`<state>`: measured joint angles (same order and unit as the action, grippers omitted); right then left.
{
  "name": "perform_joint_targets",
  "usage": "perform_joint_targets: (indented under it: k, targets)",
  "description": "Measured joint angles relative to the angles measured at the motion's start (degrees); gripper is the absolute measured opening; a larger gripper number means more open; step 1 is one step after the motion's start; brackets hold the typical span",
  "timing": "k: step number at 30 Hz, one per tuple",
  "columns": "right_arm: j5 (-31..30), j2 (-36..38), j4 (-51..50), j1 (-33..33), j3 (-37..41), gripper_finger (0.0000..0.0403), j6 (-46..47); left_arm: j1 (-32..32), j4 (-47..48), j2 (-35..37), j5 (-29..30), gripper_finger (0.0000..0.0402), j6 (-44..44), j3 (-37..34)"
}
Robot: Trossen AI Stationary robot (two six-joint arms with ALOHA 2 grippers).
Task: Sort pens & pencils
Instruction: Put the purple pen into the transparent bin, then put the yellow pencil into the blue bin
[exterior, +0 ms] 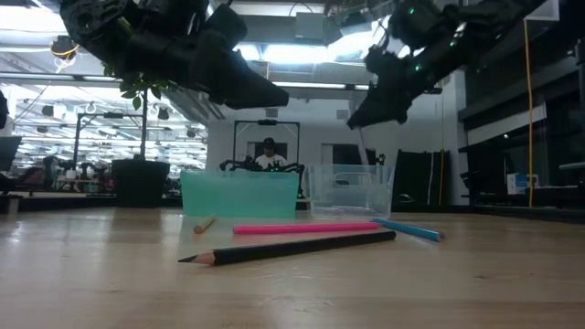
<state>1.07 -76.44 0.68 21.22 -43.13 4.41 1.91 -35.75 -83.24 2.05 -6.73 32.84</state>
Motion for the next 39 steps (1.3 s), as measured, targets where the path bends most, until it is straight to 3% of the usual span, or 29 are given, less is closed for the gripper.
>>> perform_joint_targets:
  k: [8,12,20,27,34,39]
  targets:
    - [6.6,-5.4,-2.8,3.1,-3.3,0.0038,1.0,-0.2,-1.0,0.0,-0.2,0.0137,-0.5,0.0]
    - [6.7,-9.1,-9.6,3.4,-7.3,0.0038,0.9,-0.2,-1.2,0.0,-0.2,0.0137,-0.5,0.0]
    - [10.2,-16.3,-10.1,3.5,-11.0,0.0038,-0.3,-0.3,-1.2,0.0,-0.2,0.0137,-0.5,0.0]
    - [10.1,-17.9,-11.2,4.5,-12.3,0.0038,-0.4,-0.7,-0.9,0.0,-0.3,0.0137,-1.5,0.0]
    - [8.4,-17.9,-11.3,4.8,-12.3,0.0132,-0.4,-1.6,-0.7,0.0,-0.3,0.0137,-3.0,0.0]
    - [7.4,-17.9,-11.2,4.8,-12.4,0.0161,-0.5,-1.6,-0.7,0.0,-0.3,0.0137,-3.0,0.0]
